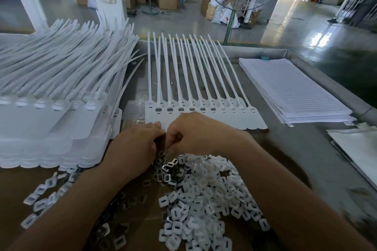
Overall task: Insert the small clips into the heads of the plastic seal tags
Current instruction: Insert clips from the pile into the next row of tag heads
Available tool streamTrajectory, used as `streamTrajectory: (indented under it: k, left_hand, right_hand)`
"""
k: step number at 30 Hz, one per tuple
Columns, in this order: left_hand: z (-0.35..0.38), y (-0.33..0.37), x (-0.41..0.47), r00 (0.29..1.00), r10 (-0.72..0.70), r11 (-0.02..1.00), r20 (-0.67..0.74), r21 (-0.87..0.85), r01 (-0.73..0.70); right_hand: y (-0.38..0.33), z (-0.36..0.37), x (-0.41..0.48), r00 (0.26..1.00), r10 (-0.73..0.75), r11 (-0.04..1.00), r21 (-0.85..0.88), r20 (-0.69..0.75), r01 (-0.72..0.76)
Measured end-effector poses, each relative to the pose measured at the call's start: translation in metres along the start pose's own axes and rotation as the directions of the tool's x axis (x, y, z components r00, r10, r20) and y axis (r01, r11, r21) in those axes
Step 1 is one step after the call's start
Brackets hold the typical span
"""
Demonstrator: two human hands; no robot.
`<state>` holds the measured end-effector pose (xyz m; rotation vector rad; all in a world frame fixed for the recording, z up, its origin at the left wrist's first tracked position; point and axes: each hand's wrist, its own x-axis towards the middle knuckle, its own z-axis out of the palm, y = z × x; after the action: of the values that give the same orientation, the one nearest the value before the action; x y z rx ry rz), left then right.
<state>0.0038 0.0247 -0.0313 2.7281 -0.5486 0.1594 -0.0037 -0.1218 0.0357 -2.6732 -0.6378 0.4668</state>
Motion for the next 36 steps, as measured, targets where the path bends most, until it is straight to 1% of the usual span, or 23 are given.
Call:
streamTrajectory:
  k: [4,7,13,17,19,23,26,29,33,36]
  left_hand:
    - [0.002,0.000,0.001,1.000,-0.017,1.000,-0.020,-0.022,0.016]
    - [0.002,-0.002,0.003,1.000,-0.013,0.999,-0.013,-0.031,0.013]
    - [0.001,-0.002,0.004,1.000,-0.004,0.999,0.002,-0.034,0.004]
    - [0.001,0.000,0.002,1.000,0.004,1.000,-0.015,-0.026,-0.005]
    - [0.000,0.002,0.001,1.000,-0.006,1.000,-0.029,-0.022,0.006]
    - [-0.001,0.004,0.000,1.000,-0.028,1.000,-0.013,0.002,0.028]
    - [-0.002,0.004,0.000,1.000,-0.012,1.000,-0.006,0.023,0.012]
    - [-0.003,0.004,0.000,1.000,-0.017,1.000,0.014,0.026,0.016]
    - [-0.003,0.004,0.001,0.998,-0.031,1.000,0.056,-0.001,0.031]
    - [-0.003,0.004,0.001,0.997,-0.042,0.999,0.067,-0.009,0.043]
  right_hand:
    - [-0.006,0.007,0.002,0.999,0.000,0.994,-0.106,0.039,0.004]
    - [-0.007,0.012,0.002,0.998,0.003,0.991,-0.133,0.056,0.005]
    - [-0.008,0.012,0.003,0.997,-0.014,0.991,-0.132,0.076,0.024]
    - [-0.006,0.006,0.000,0.996,-0.035,0.997,-0.072,0.080,0.041]
    - [-0.004,0.002,-0.002,0.999,-0.028,1.000,0.001,0.044,0.028]
    - [0.003,-0.005,-0.006,1.000,-0.005,0.989,0.148,-0.029,0.009]
    - [0.008,-0.008,-0.006,0.998,0.002,0.983,0.185,-0.057,0.008]
    - [0.017,-0.012,-0.004,0.993,0.045,0.980,0.196,-0.108,-0.023]
    - [0.036,-0.023,-0.004,0.968,0.132,0.953,0.297,-0.213,-0.065]
    - [0.058,-0.030,-0.005,0.923,0.202,0.942,0.321,-0.327,-0.093]
